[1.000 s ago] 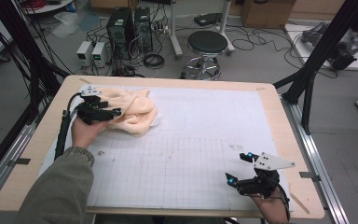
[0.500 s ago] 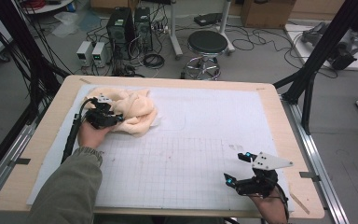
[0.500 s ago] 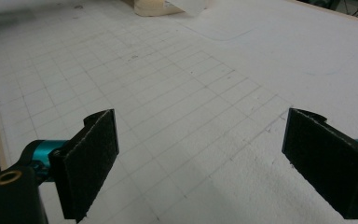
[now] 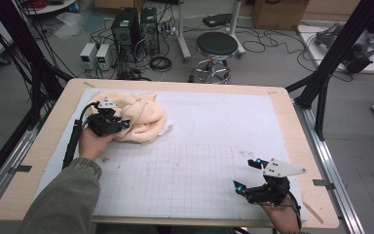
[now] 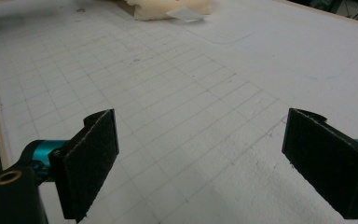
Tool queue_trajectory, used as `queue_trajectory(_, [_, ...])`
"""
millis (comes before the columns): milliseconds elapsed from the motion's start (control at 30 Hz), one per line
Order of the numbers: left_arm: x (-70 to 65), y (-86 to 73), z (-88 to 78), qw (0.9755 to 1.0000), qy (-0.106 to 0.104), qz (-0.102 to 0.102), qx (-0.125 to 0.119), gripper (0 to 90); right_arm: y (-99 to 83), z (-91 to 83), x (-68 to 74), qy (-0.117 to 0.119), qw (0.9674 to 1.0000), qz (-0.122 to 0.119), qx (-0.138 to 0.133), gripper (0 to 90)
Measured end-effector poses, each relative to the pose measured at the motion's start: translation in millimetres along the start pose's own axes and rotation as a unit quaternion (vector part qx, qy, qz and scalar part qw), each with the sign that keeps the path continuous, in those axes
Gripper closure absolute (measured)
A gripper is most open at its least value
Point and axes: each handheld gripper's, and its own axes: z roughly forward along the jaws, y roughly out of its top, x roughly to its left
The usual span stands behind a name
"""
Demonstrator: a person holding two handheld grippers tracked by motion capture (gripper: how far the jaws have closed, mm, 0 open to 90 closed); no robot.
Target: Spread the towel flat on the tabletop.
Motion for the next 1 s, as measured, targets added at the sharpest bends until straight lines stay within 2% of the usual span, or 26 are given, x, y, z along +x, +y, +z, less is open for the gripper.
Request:
queue_trajectory(233, [-24.7, 8.2, -17.4, 0.9987, -0.04, 0.014, -0.028, 73.0, 1.1, -0.7, 1.1, -0.001, 1.0, -0.001, -0.005, 9.9])
queue_trajectory(367, [-48.7, 15.5, -26.3, 0.9959, -0.071, 0.038, -0.042, 73.0, 1.3, 0.3, 2.2, 0.0, 1.0, -0.002, -0.004, 9.9])
queue_trajectory(500, [-77.9, 20.9, -32.3, 0.9917, -0.1, 0.065, -0.049, 73.8, 1.4, 0.0, 2.1, 0.0, 1.0, -0.004, -0.005, 9.9])
queue_trajectory(600, [-102.5, 23.7, -36.2, 0.9871, -0.123, 0.088, -0.052, 74.7, 1.5, -0.5, 2.4, -0.001, 1.0, -0.003, -0.006, 9.9])
queue_trajectory(700, [-127.3, 25.4, -39.6, 0.9808, -0.153, 0.103, -0.062, 76.4, 1.5, -1.0, 2.5, -0.001, 1.0, -0.004, -0.007, 9.9])
queue_trajectory(867, [-164.8, 20.8, -40.5, 0.9709, -0.185, 0.142, -0.052, 77.1, 1.4, -3.0, 3.1, 0.0, 0.9999, -0.006, -0.009, 9.9])
queue_trajectory(967, [-181.5, 14.7, -42.3, 0.9643, -0.21, 0.154, -0.048, 77.5, 0.9, -3.6, 2.8, -0.001, 0.9999, -0.005, -0.01, 9.9])
queue_trajectory(1000, [-187.1, 11.5, -43.2, 0.9624, -0.221, 0.151, -0.05, 77.4, 0.8, -3.7, 2.8, -0.001, 0.9999, -0.006, -0.01, 9.9])
